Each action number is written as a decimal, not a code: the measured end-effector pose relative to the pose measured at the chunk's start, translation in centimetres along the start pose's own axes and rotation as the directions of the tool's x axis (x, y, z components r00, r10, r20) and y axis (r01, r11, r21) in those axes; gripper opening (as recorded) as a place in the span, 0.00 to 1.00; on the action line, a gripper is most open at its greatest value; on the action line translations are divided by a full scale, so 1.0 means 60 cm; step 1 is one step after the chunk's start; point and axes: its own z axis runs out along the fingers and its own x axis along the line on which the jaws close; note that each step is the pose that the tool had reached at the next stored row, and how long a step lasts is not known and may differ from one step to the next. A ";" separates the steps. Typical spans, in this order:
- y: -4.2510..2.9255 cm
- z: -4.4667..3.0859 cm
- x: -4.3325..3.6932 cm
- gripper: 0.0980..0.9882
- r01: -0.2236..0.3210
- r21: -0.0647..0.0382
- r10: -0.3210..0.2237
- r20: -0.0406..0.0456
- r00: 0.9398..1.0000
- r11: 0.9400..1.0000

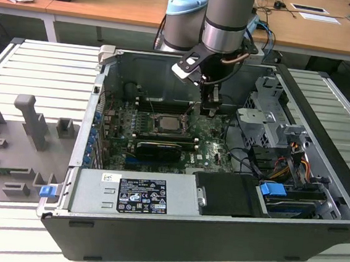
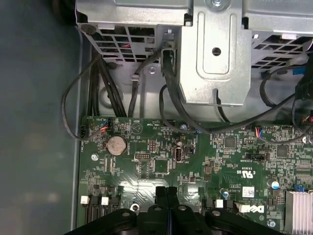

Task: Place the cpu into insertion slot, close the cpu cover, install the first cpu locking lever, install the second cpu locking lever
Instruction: 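Close the cpu cover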

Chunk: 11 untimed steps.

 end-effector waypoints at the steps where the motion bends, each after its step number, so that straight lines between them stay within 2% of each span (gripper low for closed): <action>1: -0.001 0.000 0.000 0.01 0.000 0.000 0.000 0.000 1.000 1.000; 11: -0.012 -0.001 0.001 0.01 0.000 0.000 0.000 0.000 1.000 1.000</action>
